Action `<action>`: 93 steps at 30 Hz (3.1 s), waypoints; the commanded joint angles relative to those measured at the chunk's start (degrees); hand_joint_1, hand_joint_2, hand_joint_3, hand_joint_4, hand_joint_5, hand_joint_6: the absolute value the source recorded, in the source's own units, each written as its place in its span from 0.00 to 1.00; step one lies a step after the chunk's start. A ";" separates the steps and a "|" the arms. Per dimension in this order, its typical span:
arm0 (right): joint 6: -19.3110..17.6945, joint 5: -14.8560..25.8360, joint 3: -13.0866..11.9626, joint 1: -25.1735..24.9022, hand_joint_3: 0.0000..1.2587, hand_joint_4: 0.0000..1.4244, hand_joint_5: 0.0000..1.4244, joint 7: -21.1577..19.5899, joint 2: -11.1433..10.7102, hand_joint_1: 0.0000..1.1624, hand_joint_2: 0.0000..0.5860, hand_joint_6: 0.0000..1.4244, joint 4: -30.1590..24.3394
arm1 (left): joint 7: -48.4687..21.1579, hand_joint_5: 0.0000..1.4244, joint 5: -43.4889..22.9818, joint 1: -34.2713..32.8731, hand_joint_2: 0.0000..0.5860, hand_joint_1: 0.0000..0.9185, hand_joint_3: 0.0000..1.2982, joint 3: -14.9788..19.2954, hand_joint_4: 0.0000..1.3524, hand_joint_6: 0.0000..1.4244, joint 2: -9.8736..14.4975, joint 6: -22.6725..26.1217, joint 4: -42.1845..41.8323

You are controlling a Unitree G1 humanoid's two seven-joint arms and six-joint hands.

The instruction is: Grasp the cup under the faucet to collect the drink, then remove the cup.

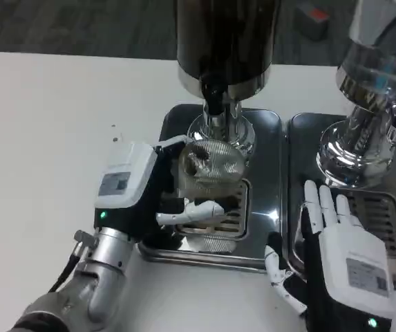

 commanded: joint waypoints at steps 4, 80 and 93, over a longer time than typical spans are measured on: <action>-0.18 0.74 -0.28 -0.16 0.00 0.00 0.00 -0.41 0.03 0.28 0.87 0.08 0.37 | 1.72 0.71 1.96 3.06 0.06 0.51 0.52 -1.94 0.60 0.70 2.25 0.92 0.87; -1.97 4.56 -2.53 -5.94 0.00 0.00 0.00 0.15 -1.98 0.27 0.85 0.07 3.16 | -58.79 0.19 -37.05 7.87 0.14 0.00 0.00 21.12 0.01 0.15 12.21 -24.31 -31.09; -1.26 4.21 -2.75 -4.93 0.00 0.00 0.00 -1.22 -0.20 0.27 0.85 0.07 3.14 | -64.10 0.20 -35.29 6.32 0.15 0.00 0.00 20.95 0.03 0.15 9.30 -24.32 -29.91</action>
